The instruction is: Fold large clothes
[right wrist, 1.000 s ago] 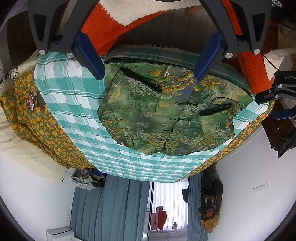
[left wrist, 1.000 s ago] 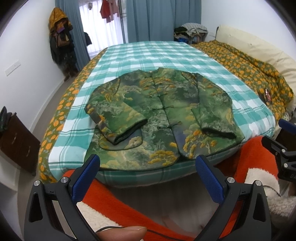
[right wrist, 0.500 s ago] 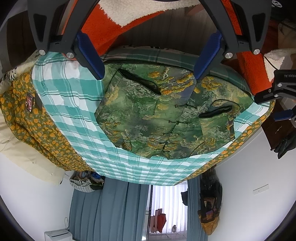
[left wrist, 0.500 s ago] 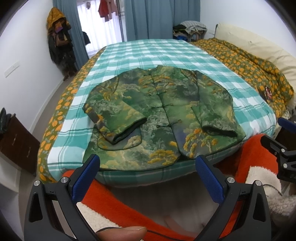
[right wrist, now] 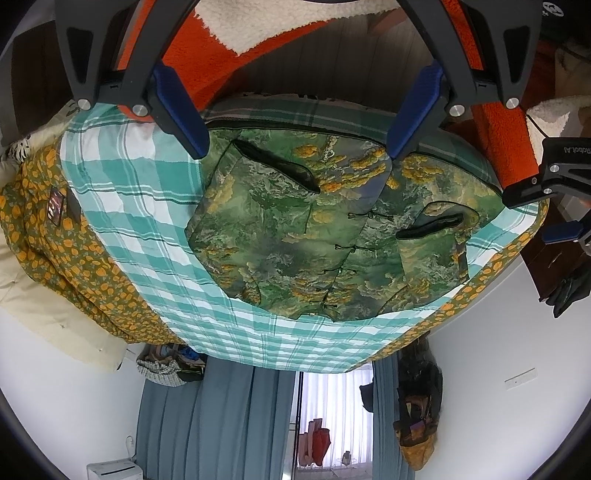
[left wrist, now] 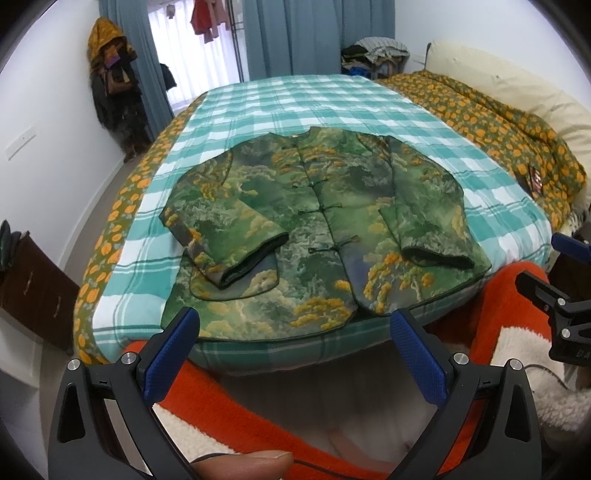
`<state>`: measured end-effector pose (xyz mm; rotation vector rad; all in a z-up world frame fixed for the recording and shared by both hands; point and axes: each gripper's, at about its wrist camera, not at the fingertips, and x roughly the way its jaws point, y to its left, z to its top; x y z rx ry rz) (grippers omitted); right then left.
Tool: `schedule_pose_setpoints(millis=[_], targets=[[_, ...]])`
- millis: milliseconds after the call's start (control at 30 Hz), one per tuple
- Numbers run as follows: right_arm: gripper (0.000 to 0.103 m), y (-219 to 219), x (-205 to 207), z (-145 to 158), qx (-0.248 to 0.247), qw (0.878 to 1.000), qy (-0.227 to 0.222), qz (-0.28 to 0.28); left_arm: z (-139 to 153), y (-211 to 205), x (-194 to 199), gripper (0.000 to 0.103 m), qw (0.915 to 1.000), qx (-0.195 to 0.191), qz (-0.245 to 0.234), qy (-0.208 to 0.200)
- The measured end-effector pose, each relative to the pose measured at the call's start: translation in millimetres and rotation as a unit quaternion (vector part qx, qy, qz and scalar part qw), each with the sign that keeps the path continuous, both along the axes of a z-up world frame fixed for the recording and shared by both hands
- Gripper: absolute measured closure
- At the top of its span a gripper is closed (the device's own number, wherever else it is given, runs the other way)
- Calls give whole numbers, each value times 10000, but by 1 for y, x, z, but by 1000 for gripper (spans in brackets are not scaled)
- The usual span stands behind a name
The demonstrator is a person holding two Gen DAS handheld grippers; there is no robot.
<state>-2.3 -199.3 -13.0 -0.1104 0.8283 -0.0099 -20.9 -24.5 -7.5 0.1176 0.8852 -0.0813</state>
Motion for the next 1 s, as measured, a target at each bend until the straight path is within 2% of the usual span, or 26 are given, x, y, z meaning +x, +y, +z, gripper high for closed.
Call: schedule_pose_setpoints(millis=[1000], targets=[[4,2,3,-8,5,9999,108,24,-5,-6,3,1,10000,30,-59,54]])
